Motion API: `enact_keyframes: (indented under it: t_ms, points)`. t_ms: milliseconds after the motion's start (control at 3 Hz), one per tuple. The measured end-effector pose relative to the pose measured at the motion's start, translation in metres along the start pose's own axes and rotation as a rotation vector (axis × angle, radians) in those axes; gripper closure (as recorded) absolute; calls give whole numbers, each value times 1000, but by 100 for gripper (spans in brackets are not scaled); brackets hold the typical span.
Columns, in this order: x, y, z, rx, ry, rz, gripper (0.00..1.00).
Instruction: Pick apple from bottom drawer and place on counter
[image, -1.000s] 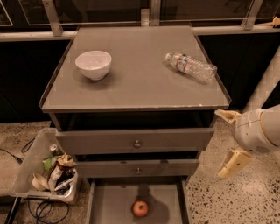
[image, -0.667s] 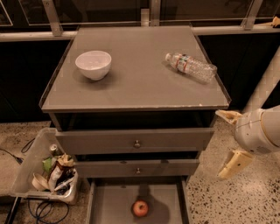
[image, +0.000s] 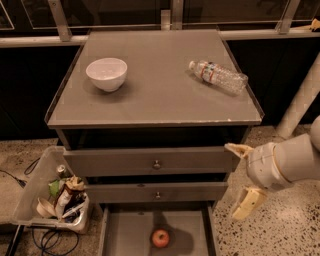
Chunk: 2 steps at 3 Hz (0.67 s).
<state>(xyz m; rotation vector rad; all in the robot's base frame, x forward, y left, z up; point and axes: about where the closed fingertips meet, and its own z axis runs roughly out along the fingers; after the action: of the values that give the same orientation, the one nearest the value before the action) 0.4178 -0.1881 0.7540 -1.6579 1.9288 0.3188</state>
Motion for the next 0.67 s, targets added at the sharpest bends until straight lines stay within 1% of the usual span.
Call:
enact_keyframes:
  t_ms: [333, 667]
  points:
    - [13, 15, 43, -41, -38, 8, 0]
    - [30, 36, 90, -51, -109, 10, 0]
